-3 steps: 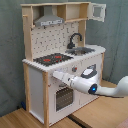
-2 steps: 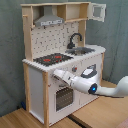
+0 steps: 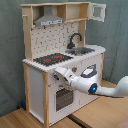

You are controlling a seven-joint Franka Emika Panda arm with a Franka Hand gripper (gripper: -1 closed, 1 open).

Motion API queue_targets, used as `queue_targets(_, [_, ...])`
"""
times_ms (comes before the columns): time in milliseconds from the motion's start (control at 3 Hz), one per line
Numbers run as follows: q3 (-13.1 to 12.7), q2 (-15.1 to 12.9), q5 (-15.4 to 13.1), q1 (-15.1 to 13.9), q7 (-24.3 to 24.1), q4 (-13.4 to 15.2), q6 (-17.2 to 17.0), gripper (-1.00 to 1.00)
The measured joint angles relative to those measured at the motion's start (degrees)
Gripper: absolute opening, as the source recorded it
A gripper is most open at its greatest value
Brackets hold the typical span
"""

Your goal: Play with the kitchen

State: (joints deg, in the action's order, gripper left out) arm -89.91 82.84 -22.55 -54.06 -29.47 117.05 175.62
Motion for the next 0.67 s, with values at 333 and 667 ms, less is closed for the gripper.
queue_targets(333, [0.1,0.0,0.0,0.0,-6.4,0.0,0.2,-1.00])
queue_targets(667, [0.1,0.0,0.0,0.0,-12.3,0.0,0.3,-1.00])
